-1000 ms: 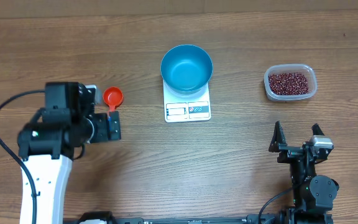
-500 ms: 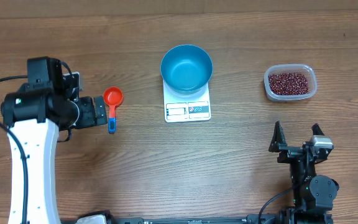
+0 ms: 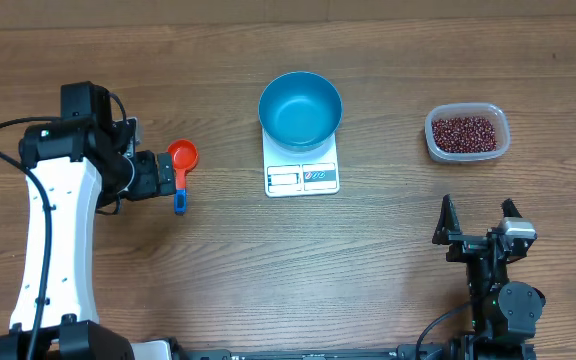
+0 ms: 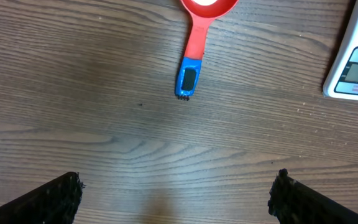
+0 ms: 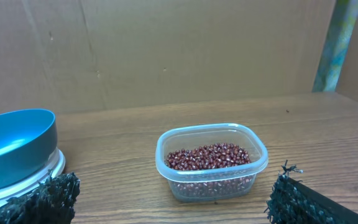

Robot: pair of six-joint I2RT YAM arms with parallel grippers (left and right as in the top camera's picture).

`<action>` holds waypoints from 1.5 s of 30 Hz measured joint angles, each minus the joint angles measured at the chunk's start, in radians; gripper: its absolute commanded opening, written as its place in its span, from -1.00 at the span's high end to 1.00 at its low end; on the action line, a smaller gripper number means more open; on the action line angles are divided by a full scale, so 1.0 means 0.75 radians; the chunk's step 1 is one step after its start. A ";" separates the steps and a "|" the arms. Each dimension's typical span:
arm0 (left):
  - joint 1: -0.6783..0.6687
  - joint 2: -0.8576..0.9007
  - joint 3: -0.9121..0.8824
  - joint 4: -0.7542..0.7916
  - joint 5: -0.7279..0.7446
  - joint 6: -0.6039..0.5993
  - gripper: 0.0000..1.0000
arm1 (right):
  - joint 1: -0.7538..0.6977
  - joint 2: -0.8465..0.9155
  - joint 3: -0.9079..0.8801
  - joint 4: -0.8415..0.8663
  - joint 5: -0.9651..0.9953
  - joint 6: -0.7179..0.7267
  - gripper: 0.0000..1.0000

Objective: Scoop item into bowl and weigh 150g on scale
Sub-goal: 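Move the left gripper forward toward the red scoop, then lower the left gripper and close it on the red scoop's rim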

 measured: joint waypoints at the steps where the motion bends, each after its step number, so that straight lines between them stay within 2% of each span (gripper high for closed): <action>1: 0.000 0.005 0.000 0.007 0.000 0.000 -0.99 | 0.000 0.000 0.000 0.001 0.000 0.001 -1.00; 17: 0.000 0.026 0.001 0.138 0.000 0.001 -0.99 | 0.000 0.000 0.000 -0.001 0.000 0.000 -1.00; 32: 0.000 0.267 0.002 0.238 0.000 0.003 -0.99 | 0.000 0.000 0.000 0.001 0.000 0.000 -1.00; 45: 0.000 0.353 0.002 0.332 -0.001 0.005 -0.99 | 0.000 0.000 0.000 0.000 0.000 0.000 -1.00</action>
